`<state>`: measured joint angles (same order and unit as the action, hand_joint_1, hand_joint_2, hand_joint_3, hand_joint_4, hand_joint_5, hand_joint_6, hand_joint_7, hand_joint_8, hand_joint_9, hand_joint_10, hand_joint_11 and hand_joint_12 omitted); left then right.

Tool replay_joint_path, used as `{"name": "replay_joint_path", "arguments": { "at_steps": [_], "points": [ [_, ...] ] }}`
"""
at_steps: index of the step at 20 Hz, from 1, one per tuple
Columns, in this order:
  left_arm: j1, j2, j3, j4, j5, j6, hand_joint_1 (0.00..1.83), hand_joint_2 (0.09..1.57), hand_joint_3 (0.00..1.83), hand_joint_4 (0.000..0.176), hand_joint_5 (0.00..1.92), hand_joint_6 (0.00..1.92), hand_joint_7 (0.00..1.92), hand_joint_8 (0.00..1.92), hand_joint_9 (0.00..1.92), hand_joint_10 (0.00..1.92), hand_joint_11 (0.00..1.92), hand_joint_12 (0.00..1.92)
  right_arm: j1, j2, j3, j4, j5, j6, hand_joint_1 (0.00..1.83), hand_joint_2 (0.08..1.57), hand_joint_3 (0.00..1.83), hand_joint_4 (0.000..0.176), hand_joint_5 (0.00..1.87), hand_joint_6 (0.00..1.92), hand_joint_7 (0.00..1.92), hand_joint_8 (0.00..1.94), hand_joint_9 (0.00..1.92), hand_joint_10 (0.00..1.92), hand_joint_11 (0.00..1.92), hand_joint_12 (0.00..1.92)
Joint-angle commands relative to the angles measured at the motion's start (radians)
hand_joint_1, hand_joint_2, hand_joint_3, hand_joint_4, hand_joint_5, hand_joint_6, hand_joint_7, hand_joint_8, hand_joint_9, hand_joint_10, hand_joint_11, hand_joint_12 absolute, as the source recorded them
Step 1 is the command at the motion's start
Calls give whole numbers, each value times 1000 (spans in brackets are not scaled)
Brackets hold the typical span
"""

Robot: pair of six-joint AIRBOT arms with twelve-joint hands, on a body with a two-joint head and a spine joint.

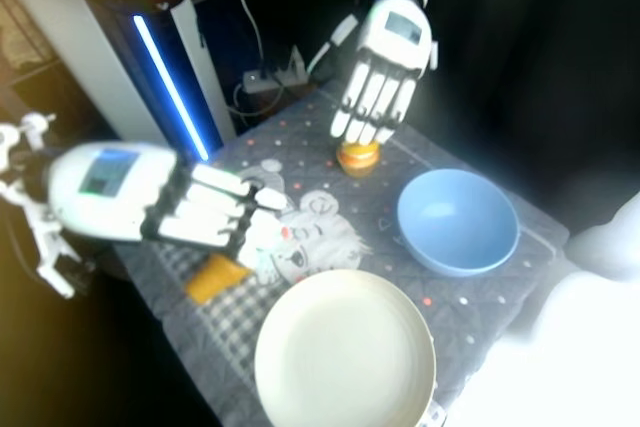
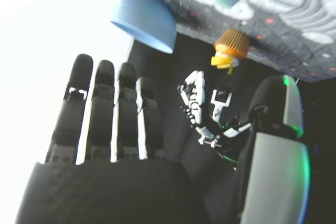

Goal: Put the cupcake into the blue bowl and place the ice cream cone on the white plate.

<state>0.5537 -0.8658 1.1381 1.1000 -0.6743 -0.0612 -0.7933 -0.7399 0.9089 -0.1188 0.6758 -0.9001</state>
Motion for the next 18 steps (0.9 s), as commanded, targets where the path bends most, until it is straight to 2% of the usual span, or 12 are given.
{"name": "replay_joint_path", "arguments": {
  "at_steps": [1,5,6,8,9,13,16,18],
  "points": [
    [-11,-6,4,-49,-56,-15,667,855,0,0,407,1,575,9,646,13,261,1053,2,-4,3,19,115,8,613,711,0,0,305,0,506,2,506,5,142,1075],
    [-5,-41,26,-18,-46,-45,638,859,0,0,407,12,574,9,650,15,246,1047,-49,-27,45,16,115,118,643,708,1,0,332,0,540,2,539,4,214,941],
    [-4,-46,29,-14,-45,-49,622,848,0,0,402,3,569,3,630,4,271,988,-56,-34,51,16,115,129,641,726,0,0,330,1,532,3,531,4,260,746],
    [-2,-55,34,-12,-42,-52,618,842,0,0,402,2,570,3,631,4,275,975,-62,-48,59,16,112,132,634,717,1,0,329,0,534,0,534,1,289,670],
    [1,-61,38,-11,-41,-55,623,841,0,0,398,0,553,0,595,1,225,956,-63,-57,64,16,106,135,597,731,8,0,315,0,527,0,544,5,316,662],
    [10,-78,50,-9,-35,-58,611,837,0,0,407,4,556,5,616,10,279,981,-67,-84,83,16,88,143,621,725,2,0,325,7,529,3,526,0,306,658],
    [18,-88,60,-9,-28,-64,645,831,0,0,404,0,562,4,641,14,286,986,-72,-100,96,21,81,149,617,735,0,0,333,5,506,0,539,10,312,824],
    [20,-91,64,-7,-25,-66,640,829,0,0,406,1,564,3,625,6,262,978,-75,-109,104,24,75,150,614,731,0,0,337,6,514,3,551,14,316,828]
  ]
}}
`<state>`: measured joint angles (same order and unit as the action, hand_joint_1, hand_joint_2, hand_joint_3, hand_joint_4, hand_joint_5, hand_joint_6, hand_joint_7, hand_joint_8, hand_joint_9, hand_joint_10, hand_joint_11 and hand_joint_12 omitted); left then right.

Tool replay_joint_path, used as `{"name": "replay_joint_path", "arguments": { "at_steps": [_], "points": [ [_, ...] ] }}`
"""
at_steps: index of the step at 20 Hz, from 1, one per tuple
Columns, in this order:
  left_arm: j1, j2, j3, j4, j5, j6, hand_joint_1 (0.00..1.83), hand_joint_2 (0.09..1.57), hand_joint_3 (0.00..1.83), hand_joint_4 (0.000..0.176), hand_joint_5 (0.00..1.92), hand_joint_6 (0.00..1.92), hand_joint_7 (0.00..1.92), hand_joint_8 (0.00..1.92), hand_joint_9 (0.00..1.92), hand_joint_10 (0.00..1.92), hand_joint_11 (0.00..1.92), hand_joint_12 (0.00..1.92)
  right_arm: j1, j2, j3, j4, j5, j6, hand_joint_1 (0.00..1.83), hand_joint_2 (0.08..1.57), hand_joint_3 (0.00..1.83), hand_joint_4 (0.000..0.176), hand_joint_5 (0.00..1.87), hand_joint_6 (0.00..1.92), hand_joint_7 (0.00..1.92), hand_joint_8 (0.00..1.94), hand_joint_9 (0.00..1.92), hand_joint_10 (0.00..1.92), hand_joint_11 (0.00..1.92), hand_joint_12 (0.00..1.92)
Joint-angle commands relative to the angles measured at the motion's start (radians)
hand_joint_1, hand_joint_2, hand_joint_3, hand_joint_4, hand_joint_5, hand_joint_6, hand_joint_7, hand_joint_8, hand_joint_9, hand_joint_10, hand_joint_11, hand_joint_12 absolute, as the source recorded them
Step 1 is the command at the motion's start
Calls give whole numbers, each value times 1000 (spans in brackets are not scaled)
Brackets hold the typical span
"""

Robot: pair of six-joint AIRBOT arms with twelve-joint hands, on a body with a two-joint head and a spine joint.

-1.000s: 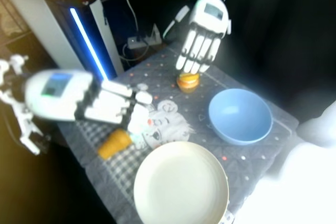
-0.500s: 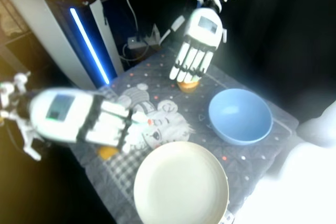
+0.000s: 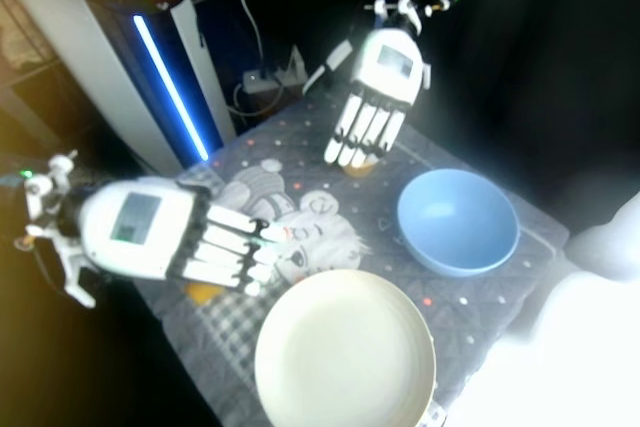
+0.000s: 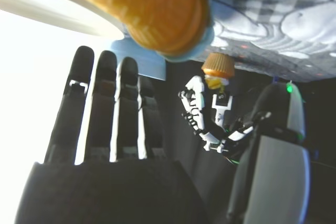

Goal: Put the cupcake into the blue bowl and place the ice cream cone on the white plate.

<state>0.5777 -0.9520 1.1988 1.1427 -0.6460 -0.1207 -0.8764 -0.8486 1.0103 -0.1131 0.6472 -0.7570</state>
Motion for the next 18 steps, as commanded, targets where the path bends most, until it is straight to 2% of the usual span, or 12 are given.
{"name": "replay_joint_path", "arguments": {
  "at_steps": [1,4,8,11,12,13,14,15,16,18],
  "points": [
    [-3,-5,5,-49,-51,-7,654,831,0,0,423,7,582,10,646,14,274,985,7,-4,7,22,101,8,619,715,0,0,353,2,542,3,560,8,295,847],
    [-3,-6,8,-46,-46,-8,684,828,0,0,410,1,564,2,629,5,272,994,1,-12,15,30,95,8,658,726,0,0,341,0,538,0,540,0,214,865],
    [-3,-9,13,-41,-39,-10,724,809,0,0,447,8,574,0,640,0,260,1035,-11,-21,26,42,88,8,656,717,0,0,355,4,534,0,555,6,235,892],
    [-3,-11,16,-36,-31,-10,741,803,0,0,457,2,572,0,644,3,239,1072,-19,-30,37,53,84,8,681,766,1,0,352,0,541,0,550,1,232,837],
    [-2,-13,18,-35,-29,-11,750,796,0,0,450,0,571,0,642,1,240,1081,-21,-32,39,55,83,8,713,786,0,0,357,0,554,0,573,3,274,800],
    [-1,-15,20,-35,-27,-11,770,794,0,0,457,3,568,1,642,3,245,1085,-22,-33,41,57,82,8,786,790,0,0,347,0,583,0,664,8,414,704],
    [2,-17,22,-35,-24,-12,770,794,0,0,457,3,568,1,642,3,245,1085,-22,-34,44,59,82,8,786,790,0,0,347,0,583,0,664,8,414,704],
    [3,-19,24,-35,-21,-12,820,805,2,0,467,7,559,0,626,0,231,1078,-23,-35,46,60,82,8,914,831,0,0,333,0,659,3,803,22,569,631],
    [5,-20,27,-35,-20,-14,924,832,2,0,510,5,580,2,652,6,266,1031,-23,-35,47,61,82,8,1055,853,0,0,334,0,764,9,955,34,742,653],
    [6,-20,31,-40,-24,-22,1064,878,1,0,546,1,605,1,646,2,311,873,-23,-35,51,64,82,8,1168,885,0,0,325,0,866,6,1115,24,877,748]
  ]
}}
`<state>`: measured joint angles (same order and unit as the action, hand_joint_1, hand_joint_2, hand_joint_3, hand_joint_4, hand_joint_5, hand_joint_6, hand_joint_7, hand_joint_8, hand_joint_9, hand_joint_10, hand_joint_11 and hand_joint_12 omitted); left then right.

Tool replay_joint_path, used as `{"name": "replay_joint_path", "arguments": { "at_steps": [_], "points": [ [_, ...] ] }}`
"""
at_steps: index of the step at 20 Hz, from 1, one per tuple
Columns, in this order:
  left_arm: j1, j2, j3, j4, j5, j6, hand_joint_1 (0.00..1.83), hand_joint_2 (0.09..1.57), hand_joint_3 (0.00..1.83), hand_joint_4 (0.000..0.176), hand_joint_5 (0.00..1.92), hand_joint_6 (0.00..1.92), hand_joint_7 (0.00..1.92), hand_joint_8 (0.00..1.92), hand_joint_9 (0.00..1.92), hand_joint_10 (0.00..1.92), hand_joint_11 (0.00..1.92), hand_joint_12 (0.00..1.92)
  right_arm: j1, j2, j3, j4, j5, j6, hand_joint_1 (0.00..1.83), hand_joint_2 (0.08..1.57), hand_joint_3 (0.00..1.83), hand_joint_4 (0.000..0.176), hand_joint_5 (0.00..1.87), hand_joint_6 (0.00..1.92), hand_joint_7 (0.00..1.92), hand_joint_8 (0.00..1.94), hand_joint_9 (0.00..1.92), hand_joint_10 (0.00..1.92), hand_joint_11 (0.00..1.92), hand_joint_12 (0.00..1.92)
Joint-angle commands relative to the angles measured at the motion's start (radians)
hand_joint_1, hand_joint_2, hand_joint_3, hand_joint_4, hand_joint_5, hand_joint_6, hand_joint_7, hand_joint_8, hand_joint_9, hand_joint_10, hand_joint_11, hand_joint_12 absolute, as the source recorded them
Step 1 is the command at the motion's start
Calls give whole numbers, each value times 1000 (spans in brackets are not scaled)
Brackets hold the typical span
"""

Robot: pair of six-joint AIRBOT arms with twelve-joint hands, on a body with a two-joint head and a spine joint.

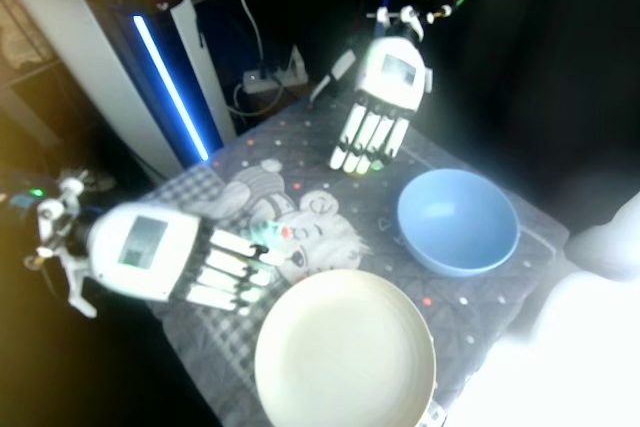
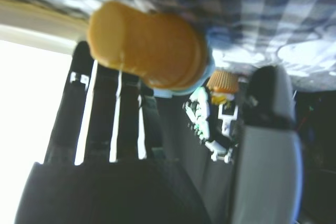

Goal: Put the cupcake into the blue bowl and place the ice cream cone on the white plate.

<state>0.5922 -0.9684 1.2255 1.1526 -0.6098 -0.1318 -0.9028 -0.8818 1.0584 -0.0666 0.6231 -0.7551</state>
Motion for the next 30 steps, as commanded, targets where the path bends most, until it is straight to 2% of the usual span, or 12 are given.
{"name": "replay_joint_path", "arguments": {
  "at_steps": [1,3,4,6,8,9,11,18,22,23,28,30],
  "points": [
    [-8,-4,5,-47,-57,-11,1181,908,9,0,583,11,605,1,666,9,359,872,4,-2,4,19,106,6,1192,909,0,0,363,0,958,6,1170,17,749,864],
    [-4,-4,6,-46,-52,-11,1448,927,1,0,767,8,698,8,760,16,458,764,4,-2,7,21,106,6,1354,963,5,0,562,1,1294,258,1159,1,301,1082],
    [-1,-4,6,-45,-47,-11,1510,1070,0,0,961,678,956,566,1122,606,806,1335,4,-2,7,22,106,6,1301,1050,0,0,984,638,1158,697,1485,87,1058,1194],
    [4,-4,6,-43,-38,-9,1496,1092,0,0,939,941,946,736,1077,856,775,1513,4,-2,9,22,107,6,1279,1071,4,0,1014,826,1105,805,1565,105,1211,1112],
    [5,-5,6,-42,-30,-2,1495,1071,0,0,1054,794,1021,649,1037,952,853,1512,4,-2,10,24,107,6,1169,1109,2,0,989,945,1352,244,1609,116,1208,1163],
    [4,-5,6,-43,-27,1,1413,1068,2,0,1089,702,1001,776,1047,1085,896,1299,4,-2,12,26,109,6,1164,1116,0,0,979,964,1392,120,1598,104,1210,1142],
    [4,-6,7,-53,-25,13,1395,1057,0,0,1112,708,1021,752,1073,1049,916,1104,4,-2,15,30,119,6,1289,1060,0,0,991,769,1245,719,1606,105,1208,1157],
    [16,-1,9,-182,-61,97,1396,1046,0,0,1092,782,1095,625,1099,979,907,1101,4,-2,10,53,183,6,1294,1047,0,0,1016,747,1279,653,1611,97,1200,1120],
    [23,51,-13,-357,-136,211,1496,1035,0,0,1149,670,1198,353,1106,816,880,1433,4,10,-19,70,290,6,1287,1060,0,0,989,798,1233,741,1588,105,1189,1207],
    [24,73,-27,-426,-173,264,1405,1026,1,0,1162,692,1218,363,1089,988,922,1116,4,27,-33,81,346,6,1289,1051,0,0,1019,740,1255,698,1555,93,1119,1252],
    [19,142,-71,-590,-312,386,1406,1004,0,0,1199,516,1278,336,1171,917,1006,1163,7,72,-72,96,483,-13,1280,1082,1,0,938,860,1184,824,1484,102,1044,1306],
    [2,158,-83,-629,-362,425,1402,1016,0,0,1162,651,1260,333,1136,932,936,1194,20,79,-82,98,523,-34,1279,1085,1,0,922,900,1185,809,1453,91,1004,1293]
  ]
}}
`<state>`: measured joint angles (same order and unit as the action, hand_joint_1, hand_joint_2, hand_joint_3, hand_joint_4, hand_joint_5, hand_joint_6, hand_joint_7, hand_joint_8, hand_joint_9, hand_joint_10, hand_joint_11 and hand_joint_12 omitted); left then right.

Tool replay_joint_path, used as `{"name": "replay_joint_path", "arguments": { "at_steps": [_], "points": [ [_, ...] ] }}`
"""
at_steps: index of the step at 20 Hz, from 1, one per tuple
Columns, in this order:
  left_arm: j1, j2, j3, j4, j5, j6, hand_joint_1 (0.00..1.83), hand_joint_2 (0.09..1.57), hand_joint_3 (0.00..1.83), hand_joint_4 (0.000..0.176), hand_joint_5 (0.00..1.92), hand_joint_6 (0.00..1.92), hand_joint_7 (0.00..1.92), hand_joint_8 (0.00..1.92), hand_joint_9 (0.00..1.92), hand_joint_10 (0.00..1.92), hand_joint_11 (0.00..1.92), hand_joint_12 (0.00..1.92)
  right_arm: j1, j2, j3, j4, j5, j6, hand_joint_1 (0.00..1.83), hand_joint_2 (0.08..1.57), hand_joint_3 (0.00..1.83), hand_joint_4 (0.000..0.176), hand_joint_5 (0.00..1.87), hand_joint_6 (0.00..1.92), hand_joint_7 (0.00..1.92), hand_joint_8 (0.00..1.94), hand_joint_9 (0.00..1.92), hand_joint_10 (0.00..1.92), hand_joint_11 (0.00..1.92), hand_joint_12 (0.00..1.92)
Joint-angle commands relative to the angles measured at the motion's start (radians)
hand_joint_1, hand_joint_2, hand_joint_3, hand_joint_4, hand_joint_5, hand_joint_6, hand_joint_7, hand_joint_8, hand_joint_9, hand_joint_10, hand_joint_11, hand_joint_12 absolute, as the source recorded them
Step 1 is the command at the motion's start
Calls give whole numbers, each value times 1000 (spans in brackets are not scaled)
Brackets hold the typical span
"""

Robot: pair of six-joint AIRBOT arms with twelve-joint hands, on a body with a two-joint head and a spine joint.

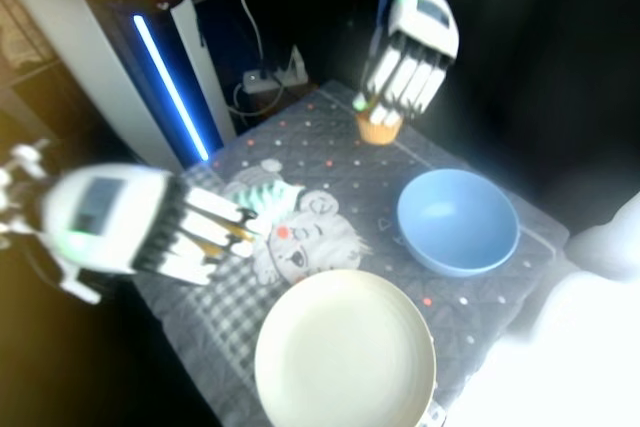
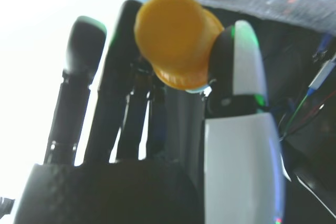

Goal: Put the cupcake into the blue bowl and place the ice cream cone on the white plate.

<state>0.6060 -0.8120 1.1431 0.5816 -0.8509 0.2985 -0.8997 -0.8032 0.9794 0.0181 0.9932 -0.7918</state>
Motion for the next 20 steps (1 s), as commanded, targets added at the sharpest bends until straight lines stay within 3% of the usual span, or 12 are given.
{"name": "replay_joint_path", "arguments": {
  "at_steps": [1,2,3,4,6,8,9,10,13,15,17,20],
  "points": [
    [-26,7,-5,-76,-140,20,1409,1001,0,0,1199,502,1356,226,1137,949,949,1182,29,1,-4,15,162,-12,1280,1081,0,0,935,884,1190,802,1474,105,1039,1303],
    [-40,9,-6,-92,-153,42,1416,992,0,0,1173,489,1424,79,1214,853,1059,1059,45,1,-2,15,164,-30,1285,1073,0,0,938,892,1225,729,1506,122,1090,1277],
    [-63,9,-2,-115,-163,66,1415,998,7,0,1137,509,1347,270,1209,853,1066,1069,70,0,7,16,163,-46,1283,1080,2,0,926,888,1199,792,1515,132,1114,1272],
    [-77,8,2,-129,-167,84,1421,982,2,0,1187,368,1417,183,1274,805,1130,1004,84,-6,18,19,162,-48,1281,1089,1,0,918,888,1169,855,1498,135,1087,1264],
    [-127,-12,30,-154,-155,113,1320,995,0,0,1199,388,1410,419,1471,277,1211,896,132,-29,57,33,139,-57,1286,1069,0,0,972,797,1213,779,1504,146,1144,1201],
    [-193,-49,73,-151,-92,119,1314,1004,3,0,1159,483,1368,500,1492,160,1183,897,183,-60,108,41,84,-60,1285,1072,0,0,958,826,1209,781,1512,153,1154,1210],
    [-225,-66,93,-147,-54,127,1398,988,0,0,1141,489,1439,169,1350,575,1135,847,209,-81,138,41,44,-60,1285,1072,0,0,963,811,1208,788,1530,166,1183,1185],
    [-255,-83,113,-145,-11,136,1409,997,2,0,1098,622,1436,74,1262,715,1093,816,249,-106,167,40,0,-61,1289,1057,0,0,984,799,1254,691,1537,155,1196,1155],
    [-328,-141,183,-131,120,151,1406,1008,0,0,1087,761,1408,51,1209,748,1025,747,360,-197,268,20,-137,-64,1283,1039,0,0,1012,835,1340,460,1529,88,1238,1011],
    [-369,-206,248,-113,228,164,1390,1059,0,0,1092,754,1135,659,983,1059,684,1081,402,-249,335,20,-219,-66,1295,1036,3,0,1017,778,1329,524,1586,62,1287,961],
    [-380,-255,299,-109,294,164,1388,1067,1,0,1053,818,1088,736,981,1086,710,1150,430,-290,389,21,-287,-67,1296,1040,0,0,1015,768,1321,551,1605,52,1304,924],
    [-380,-349,387,-95,405,162,1383,1077,3,0,1026,873,1090,780,931,1109,382,1355,460,-347,485,27,-405,-67,1290,1053,0,0,987,799,1276,644,1612,32,1336,848]
  ]
}}
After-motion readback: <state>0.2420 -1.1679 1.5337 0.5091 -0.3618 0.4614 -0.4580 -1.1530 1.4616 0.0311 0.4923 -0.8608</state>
